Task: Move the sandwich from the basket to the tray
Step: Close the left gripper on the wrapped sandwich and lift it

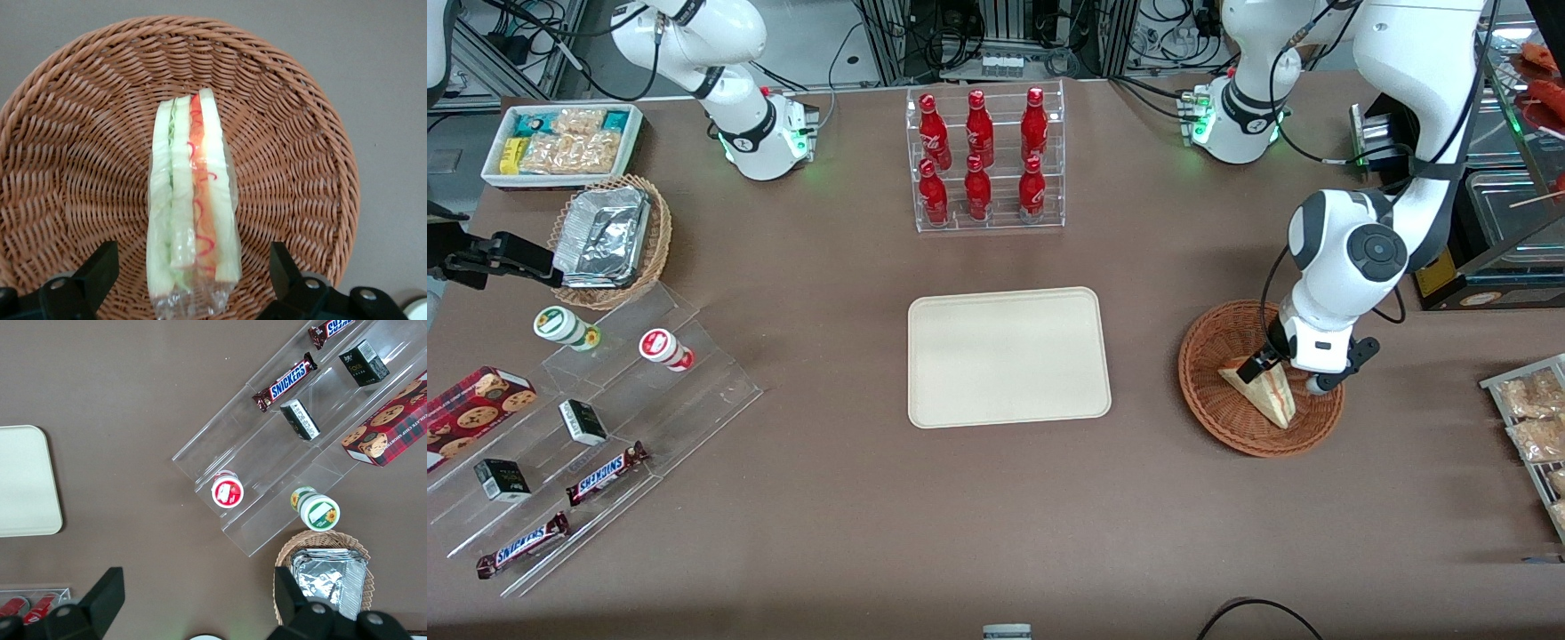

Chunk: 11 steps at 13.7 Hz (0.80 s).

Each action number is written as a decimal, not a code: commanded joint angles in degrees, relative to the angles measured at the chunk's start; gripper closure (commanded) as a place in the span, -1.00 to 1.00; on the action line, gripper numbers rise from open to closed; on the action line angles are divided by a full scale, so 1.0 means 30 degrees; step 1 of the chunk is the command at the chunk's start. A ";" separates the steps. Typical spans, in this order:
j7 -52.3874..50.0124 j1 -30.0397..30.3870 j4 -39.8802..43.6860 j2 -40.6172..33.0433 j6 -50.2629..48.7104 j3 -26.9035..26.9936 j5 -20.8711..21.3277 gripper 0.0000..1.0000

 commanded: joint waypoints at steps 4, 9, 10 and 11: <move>-0.0455 0.0015 0.0174 0.1110 0.1250 0.0097 0.0418 0.78; -0.0278 -0.0014 0.0581 0.0821 0.0785 0.0126 0.1121 1.00; -0.0220 -0.0014 0.1019 0.0471 -0.0234 0.0098 0.1121 1.00; -0.0219 -0.0043 0.1806 0.0119 -0.1926 0.0097 0.1150 1.00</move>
